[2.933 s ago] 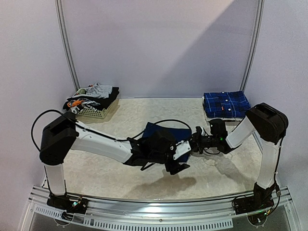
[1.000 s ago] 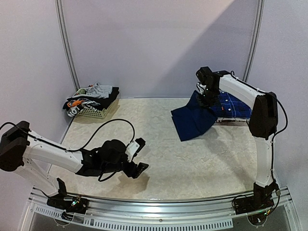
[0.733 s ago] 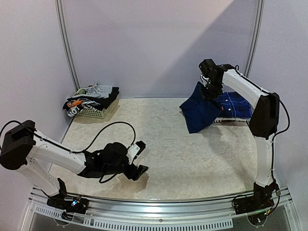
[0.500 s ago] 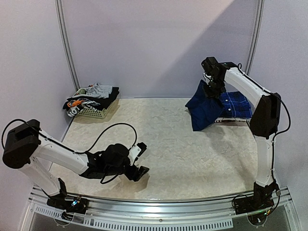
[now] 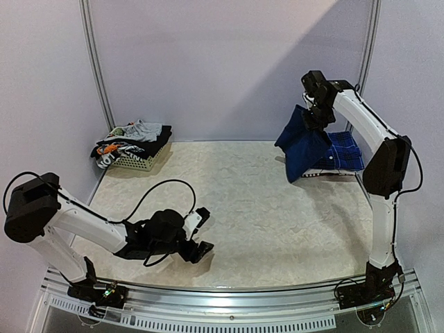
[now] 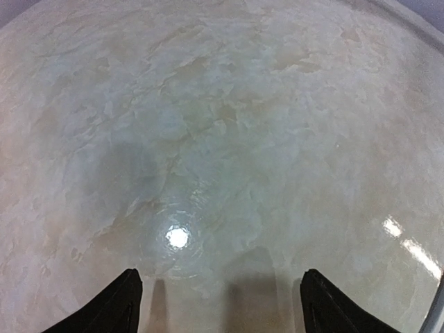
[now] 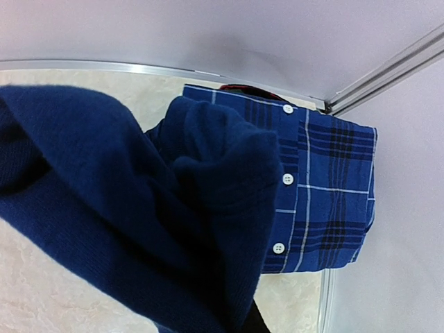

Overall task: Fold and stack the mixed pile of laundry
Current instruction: Move the square-folded T-shirt to the corner of the board.

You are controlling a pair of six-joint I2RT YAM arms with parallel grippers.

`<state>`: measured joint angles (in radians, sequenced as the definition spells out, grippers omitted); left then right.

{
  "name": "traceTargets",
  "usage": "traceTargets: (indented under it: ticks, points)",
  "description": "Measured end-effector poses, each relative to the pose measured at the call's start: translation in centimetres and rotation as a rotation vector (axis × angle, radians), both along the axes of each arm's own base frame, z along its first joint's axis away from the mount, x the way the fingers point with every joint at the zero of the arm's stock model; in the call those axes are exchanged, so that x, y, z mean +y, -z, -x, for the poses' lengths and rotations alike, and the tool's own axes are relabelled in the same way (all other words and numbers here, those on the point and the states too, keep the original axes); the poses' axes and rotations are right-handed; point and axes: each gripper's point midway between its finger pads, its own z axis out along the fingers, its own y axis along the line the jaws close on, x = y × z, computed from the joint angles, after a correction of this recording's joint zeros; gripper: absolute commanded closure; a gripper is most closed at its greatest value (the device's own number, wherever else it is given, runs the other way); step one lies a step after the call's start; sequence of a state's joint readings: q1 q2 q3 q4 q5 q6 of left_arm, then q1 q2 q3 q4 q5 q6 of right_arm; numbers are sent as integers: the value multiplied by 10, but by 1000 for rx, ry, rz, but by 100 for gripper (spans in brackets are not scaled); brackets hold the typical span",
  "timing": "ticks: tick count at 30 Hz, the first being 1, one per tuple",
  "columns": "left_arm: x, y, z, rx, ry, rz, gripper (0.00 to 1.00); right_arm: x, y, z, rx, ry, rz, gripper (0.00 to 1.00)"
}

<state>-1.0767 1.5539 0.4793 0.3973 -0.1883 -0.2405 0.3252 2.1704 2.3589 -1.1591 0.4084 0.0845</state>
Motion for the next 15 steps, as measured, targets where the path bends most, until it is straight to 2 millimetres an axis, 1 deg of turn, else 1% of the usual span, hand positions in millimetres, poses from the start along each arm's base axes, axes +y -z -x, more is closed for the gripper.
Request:
traceTargets:
  ticks: [5, 15]
  points:
    - [3, 3, 2, 4, 1, -6, 20, -19, 0, -3, 3, 27, 7, 100]
    - [4, 5, 3, 6, 0, -8, 20, -75, 3, -11, 17, 106, -27, 100]
